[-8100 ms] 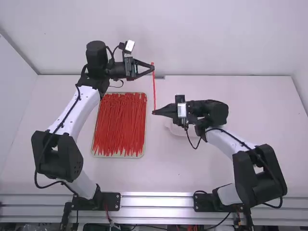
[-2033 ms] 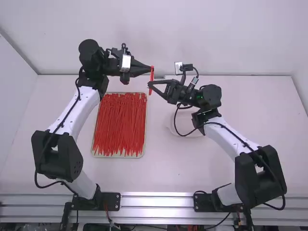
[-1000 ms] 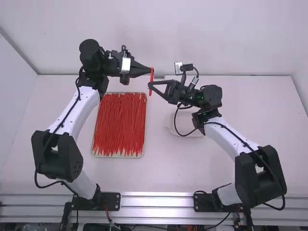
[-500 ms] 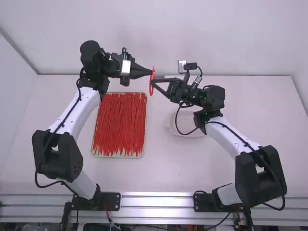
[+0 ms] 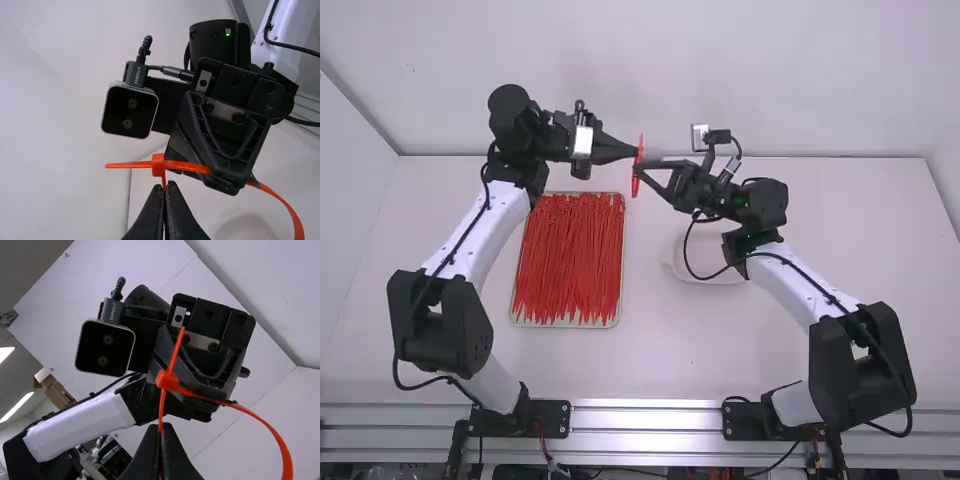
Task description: Fasten the cable tie
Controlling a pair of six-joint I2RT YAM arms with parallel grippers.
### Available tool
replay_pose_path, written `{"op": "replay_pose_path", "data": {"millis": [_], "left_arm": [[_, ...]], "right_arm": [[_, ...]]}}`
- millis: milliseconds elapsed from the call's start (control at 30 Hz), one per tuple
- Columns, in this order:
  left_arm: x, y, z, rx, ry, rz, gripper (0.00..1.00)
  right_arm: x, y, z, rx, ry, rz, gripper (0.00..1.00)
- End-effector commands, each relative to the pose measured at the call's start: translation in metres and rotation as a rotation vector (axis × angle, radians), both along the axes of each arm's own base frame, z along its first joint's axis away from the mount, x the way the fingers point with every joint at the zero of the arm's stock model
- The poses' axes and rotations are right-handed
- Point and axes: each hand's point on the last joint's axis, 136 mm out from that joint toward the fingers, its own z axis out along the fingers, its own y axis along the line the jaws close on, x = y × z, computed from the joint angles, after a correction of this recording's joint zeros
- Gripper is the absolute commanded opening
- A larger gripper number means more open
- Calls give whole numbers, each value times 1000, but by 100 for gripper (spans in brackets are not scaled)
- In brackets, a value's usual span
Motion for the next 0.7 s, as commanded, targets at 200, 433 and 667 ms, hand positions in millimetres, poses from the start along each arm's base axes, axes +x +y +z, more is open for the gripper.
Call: {"op": "replay_pose_path", "data": {"millis": [200, 433, 667], "left_arm": [[-13, -10, -5, 4, -21, -63, 1], [-15, -13, -21, -6, -117, -70, 1], [-15, -13, -22, -10, -145, -70, 1]], "right_arm": [[4, -3, 27, 36, -57, -32, 0], [6, -5, 28, 38, -57, -38, 0], [12, -10, 26, 32, -39, -56, 0]]}}
